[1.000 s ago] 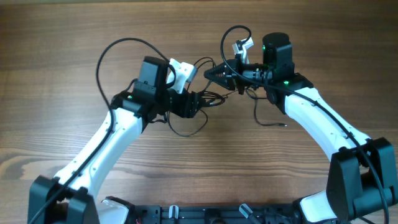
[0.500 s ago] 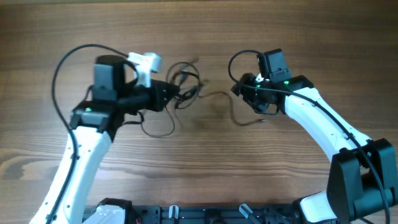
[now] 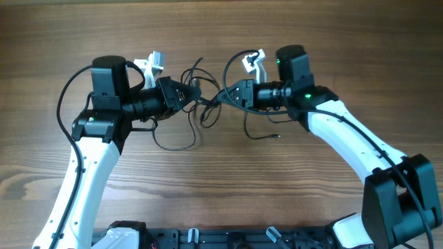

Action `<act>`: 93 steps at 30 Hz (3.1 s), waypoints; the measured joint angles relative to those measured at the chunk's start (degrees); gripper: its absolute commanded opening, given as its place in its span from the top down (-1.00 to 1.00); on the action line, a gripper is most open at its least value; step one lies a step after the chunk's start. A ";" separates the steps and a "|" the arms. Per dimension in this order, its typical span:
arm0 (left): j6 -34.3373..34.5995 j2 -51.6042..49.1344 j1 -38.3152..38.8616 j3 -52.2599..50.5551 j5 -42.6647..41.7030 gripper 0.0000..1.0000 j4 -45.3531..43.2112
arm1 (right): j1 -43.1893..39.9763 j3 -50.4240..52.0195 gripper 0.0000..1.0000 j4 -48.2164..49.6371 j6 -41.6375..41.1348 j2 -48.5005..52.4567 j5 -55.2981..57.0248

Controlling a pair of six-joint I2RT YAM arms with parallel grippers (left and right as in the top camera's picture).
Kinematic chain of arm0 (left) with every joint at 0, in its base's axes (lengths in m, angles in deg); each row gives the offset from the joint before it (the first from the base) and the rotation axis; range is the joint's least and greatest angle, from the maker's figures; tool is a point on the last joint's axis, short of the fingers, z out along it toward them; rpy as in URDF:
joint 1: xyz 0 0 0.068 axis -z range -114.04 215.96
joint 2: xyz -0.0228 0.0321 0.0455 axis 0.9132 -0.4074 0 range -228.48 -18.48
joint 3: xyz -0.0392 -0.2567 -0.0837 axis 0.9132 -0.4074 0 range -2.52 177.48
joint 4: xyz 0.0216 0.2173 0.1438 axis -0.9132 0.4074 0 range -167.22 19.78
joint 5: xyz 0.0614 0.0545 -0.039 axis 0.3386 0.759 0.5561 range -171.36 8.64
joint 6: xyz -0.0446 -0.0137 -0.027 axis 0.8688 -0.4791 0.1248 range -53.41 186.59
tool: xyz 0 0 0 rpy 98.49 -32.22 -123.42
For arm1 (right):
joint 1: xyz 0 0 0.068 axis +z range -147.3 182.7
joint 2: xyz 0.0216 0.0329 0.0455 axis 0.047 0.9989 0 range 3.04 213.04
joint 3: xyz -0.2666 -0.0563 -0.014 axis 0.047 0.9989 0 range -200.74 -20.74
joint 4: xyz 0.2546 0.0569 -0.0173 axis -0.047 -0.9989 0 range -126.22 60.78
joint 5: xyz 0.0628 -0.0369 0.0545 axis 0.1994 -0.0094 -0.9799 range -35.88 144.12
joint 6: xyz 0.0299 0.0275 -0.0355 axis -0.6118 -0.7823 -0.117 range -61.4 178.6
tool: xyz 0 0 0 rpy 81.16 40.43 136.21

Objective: Untangle cables

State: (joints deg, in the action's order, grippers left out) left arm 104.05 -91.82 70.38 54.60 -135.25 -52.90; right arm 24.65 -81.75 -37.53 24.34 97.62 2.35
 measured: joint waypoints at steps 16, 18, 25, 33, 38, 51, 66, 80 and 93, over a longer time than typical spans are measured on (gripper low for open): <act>-18.86 -0.39 0.00 0.11 -9.33 0.92 10.99 | 0.11 -0.11 0.06 -3.74 -5.07 0.00 14.53; -28.02 -0.39 0.00 0.09 -8.96 0.92 15.87 | -0.94 -0.11 0.01 -4.28 -2.38 0.00 14.27; -39.30 -0.39 0.00 0.09 -4.72 0.92 17.86 | -1.01 -0.11 -0.01 -11.39 11.04 0.00 8.28; -40.22 -0.46 0.00 0.09 -9.33 0.92 15.98 | 1.33 -0.11 0.30 -8.20 18.60 0.00 -3.52; -40.19 -0.70 0.00 0.07 -17.86 0.92 12.74 | 3.34 -0.11 0.91 -6.60 13.46 0.00 0.09; -16.11 -5.68 -1.05 -0.04 39.12 0.59 16.68 | 3.61 -0.33 0.91 -15.39 6.19 -0.09 18.23; -0.37 -7.34 9.99 -0.04 17.29 0.33 14.49 | 3.61 -0.31 0.92 -16.81 4.87 -0.09 22.51; 18.36 -13.46 22.21 -0.04 42.18 0.79 13.77 | 3.61 -0.31 0.92 -16.98 4.87 -0.09 22.93; 3.85 -8.90 -7.30 -0.04 3.96 0.77 15.76 | 3.87 -0.96 0.91 -26.45 -0.44 -0.11 34.84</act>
State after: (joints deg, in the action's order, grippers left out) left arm 107.89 -100.71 63.08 54.56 -131.29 -37.14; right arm 28.52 -82.71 -63.98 23.91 97.51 37.19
